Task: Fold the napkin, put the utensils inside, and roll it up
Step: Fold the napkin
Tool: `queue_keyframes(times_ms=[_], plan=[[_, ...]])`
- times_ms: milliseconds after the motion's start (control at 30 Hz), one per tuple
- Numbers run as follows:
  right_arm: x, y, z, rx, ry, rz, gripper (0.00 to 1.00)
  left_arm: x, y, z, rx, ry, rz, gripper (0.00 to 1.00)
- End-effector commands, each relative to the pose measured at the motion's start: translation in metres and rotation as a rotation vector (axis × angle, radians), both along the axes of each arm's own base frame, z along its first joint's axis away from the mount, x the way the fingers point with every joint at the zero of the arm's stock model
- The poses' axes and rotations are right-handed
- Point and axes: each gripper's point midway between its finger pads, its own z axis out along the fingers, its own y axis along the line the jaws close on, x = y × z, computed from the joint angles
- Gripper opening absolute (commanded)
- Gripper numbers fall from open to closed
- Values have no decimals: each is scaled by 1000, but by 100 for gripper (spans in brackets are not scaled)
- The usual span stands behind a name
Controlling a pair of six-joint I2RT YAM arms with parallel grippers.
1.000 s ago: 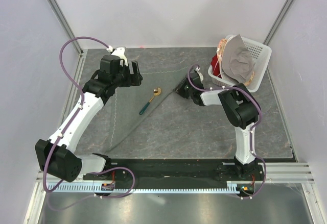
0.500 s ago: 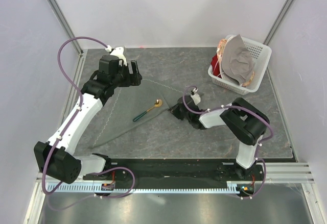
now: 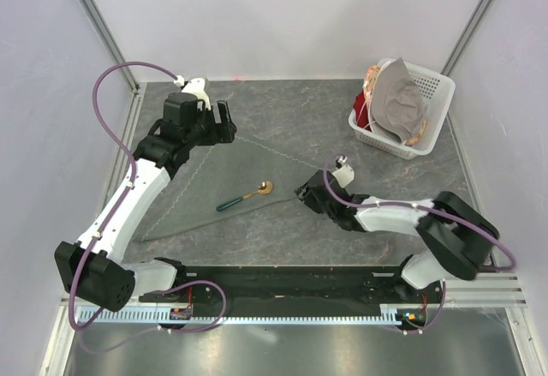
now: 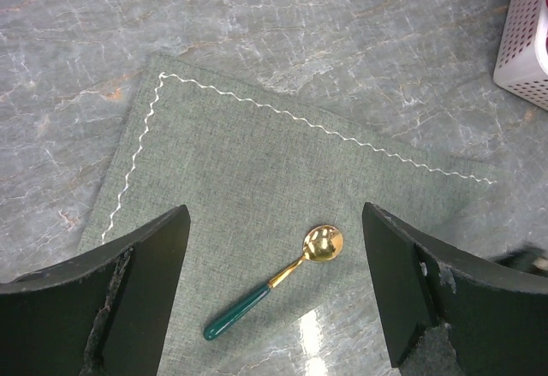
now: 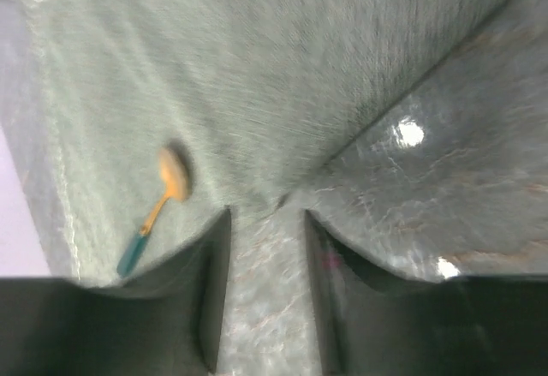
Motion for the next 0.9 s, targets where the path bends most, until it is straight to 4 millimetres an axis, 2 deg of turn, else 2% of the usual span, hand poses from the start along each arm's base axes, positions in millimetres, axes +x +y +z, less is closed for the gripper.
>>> queue_keyframes(times_ms=[0, 33, 67, 100, 133, 167, 267, 367, 400, 467, 500, 867], plan=[[8, -44, 36, -133, -104, -57, 53, 4, 4, 13, 15, -58, 1, 89], [10, -52, 51, -110, -131, -75, 55, 4, 2, 12, 10, -55, -6, 89], [12, -60, 54, -117, -142, -79, 60, 4, 2, 12, 8, -54, -8, 89], [18, -82, 50, -125, -132, -124, 61, 4, 0, 11, 4, -48, -12, 89], [18, -88, 53, -104, -132, -125, 63, 4, -3, 10, -2, -43, -24, 89], [27, -107, 52, -109, -128, -166, 64, 4, -3, 10, -3, -43, -25, 89], [32, -130, 48, -112, -117, -193, 65, 5, -3, 6, -1, -34, -23, 89], [41, -143, 42, -108, -106, -210, 65, 5, -3, 6, 2, -33, -23, 89], [41, -146, 33, -110, -87, -209, 65, 5, -2, 5, 4, -31, -20, 89], [49, -149, 32, -70, -96, -214, 65, 6, -3, 2, 8, -26, -23, 89], [49, -149, 23, -68, -82, -212, 64, 6, -3, 2, 9, -24, -22, 89], [73, -157, 12, -22, -101, -249, 61, 9, -2, -4, 19, -11, -20, 89]])
